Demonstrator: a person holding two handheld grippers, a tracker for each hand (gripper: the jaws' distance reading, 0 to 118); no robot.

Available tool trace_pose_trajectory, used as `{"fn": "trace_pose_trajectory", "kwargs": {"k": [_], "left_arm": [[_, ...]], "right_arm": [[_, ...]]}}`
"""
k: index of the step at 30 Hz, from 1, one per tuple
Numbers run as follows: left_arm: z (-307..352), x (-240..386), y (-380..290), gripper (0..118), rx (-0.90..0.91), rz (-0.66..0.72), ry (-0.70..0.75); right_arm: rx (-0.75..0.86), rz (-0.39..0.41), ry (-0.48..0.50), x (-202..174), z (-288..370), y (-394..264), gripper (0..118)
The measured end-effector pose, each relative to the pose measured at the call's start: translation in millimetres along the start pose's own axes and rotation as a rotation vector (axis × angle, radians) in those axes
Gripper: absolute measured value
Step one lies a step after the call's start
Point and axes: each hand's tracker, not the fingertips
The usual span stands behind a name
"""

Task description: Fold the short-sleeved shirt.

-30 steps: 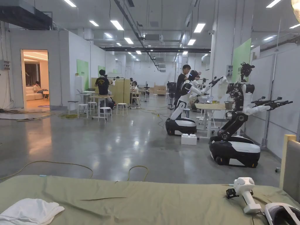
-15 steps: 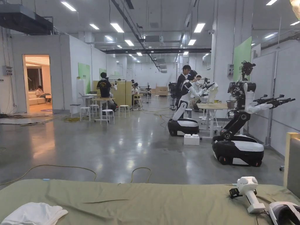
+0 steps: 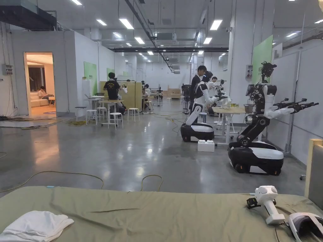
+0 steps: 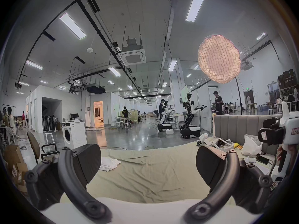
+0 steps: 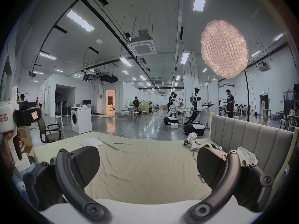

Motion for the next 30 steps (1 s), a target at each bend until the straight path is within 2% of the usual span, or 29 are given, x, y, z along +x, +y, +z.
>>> {"fn": "trace_pose_trajectory", "kwargs": {"k": [5,10,12,18,20,22,26,29,30], "left_arm": [[-0.8,-3.3,0.6,118,-0.002,0.044,-0.007],[1.9,-4.1,2.2,118,0.009,0.027,0.005],[2.7,-3.4,5.9,118,0.015,0.031,0.001],[3.4,-2.7,9.6,118,0.008,0.042,-0.018],[3.8,-1.8,10.0,118,0.003,0.042,-0.029],[3.6,-1.9,12.2,118,0.001,0.076,-0.059],[1.8,-2.4,15.6,118,-0.012,0.110,-0.091],[1.4,-1.0,16.3,118,-0.006,0.091,-0.085],[1.3,-1.1,17.1,118,-0.007,0.088,-0.082]], "right_arm": [[-0.006,-0.001,0.011,2.2,-2.5,-6.5,118],[-0.005,0.024,-0.013,4.3,-4.9,-12.2,118],[-0.039,-0.018,-0.042,-1.6,-6.0,-1.0,118],[-0.108,-0.222,0.017,-6.4,-9.2,17.3,118],[-0.121,-0.248,-0.042,-11.5,-9.8,23.8,118],[-0.138,-0.308,-0.112,-16.3,-11.4,31.5,118],[-0.238,-0.421,-0.171,-19.5,-14.2,46.9,118],[-0.270,-0.447,-0.071,-14.4,-15.1,51.1,118],[-0.264,-0.447,-0.071,-12.6,-15.2,49.9,118]]}}
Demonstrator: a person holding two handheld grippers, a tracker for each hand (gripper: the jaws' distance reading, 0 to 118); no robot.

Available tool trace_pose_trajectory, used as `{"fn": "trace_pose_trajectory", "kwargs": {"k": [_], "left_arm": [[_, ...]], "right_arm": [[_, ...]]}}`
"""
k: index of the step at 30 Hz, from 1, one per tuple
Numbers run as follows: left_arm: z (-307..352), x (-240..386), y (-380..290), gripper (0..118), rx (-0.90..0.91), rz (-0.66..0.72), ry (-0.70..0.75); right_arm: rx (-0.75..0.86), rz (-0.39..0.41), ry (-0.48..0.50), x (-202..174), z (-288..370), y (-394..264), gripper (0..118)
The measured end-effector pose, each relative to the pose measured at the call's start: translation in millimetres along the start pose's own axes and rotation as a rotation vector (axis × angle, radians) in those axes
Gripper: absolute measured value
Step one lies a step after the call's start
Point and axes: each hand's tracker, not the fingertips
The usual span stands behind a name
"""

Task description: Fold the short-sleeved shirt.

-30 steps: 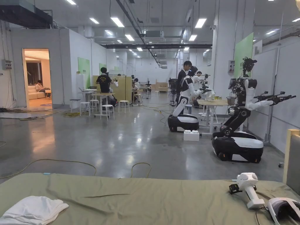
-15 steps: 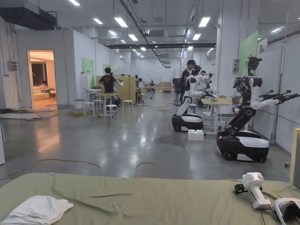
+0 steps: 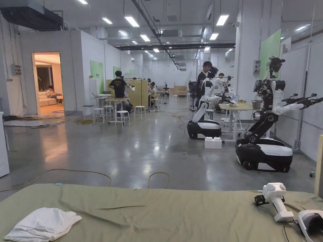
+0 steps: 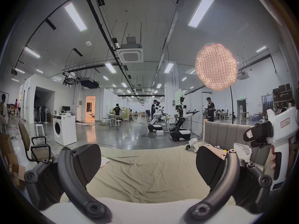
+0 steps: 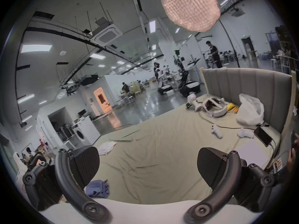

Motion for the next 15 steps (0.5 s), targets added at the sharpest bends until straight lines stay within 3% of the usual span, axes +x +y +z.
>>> {"fn": "trace_pose_trajectory", "kwargs": {"k": [9,11,15], "left_arm": [[3.5,-2.1,8.1,118,-0.016,0.024,-0.011],[2.7,-0.7,7.8,118,-0.020,0.020,-0.011],[1.5,1.6,6.7,118,-0.021,0.016,-0.022]], "right_arm": [[0.008,0.022,-0.168,-11.4,-2.0,0.5,118],[0.005,0.036,-0.155,-15.1,-2.8,-0.6,118],[0.041,0.072,-0.031,-17.3,0.5,-5.4,118]]}}
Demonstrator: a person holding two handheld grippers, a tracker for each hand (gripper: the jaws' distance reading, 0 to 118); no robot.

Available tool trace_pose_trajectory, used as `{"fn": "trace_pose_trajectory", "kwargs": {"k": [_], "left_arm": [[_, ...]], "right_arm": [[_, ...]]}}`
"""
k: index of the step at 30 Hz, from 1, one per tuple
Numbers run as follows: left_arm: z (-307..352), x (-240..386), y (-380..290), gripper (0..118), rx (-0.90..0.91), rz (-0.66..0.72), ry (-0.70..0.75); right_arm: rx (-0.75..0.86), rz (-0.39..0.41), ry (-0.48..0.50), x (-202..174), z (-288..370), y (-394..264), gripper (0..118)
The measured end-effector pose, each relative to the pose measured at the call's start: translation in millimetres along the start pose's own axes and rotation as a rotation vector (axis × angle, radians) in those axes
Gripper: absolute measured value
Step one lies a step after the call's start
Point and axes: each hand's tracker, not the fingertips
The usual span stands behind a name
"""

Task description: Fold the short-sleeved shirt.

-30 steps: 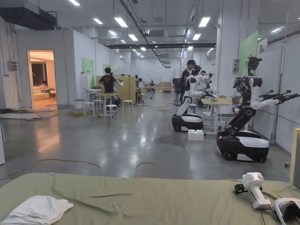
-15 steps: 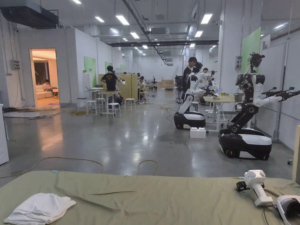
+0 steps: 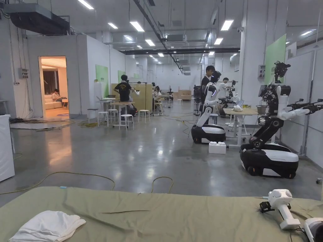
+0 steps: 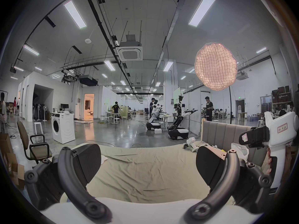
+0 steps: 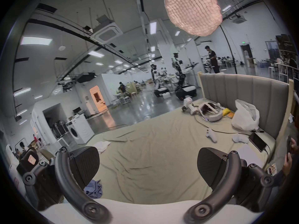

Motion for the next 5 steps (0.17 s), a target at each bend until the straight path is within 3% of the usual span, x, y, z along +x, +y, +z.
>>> {"fn": "trace_pose_trajectory", "kwargs": {"k": [5], "left_arm": [[-5.8,2.3,-3.3,118,-0.009,0.010,-0.020]], "right_arm": [[0.023,0.054,-0.043,-6.8,-1.9,-1.0,118]]}}
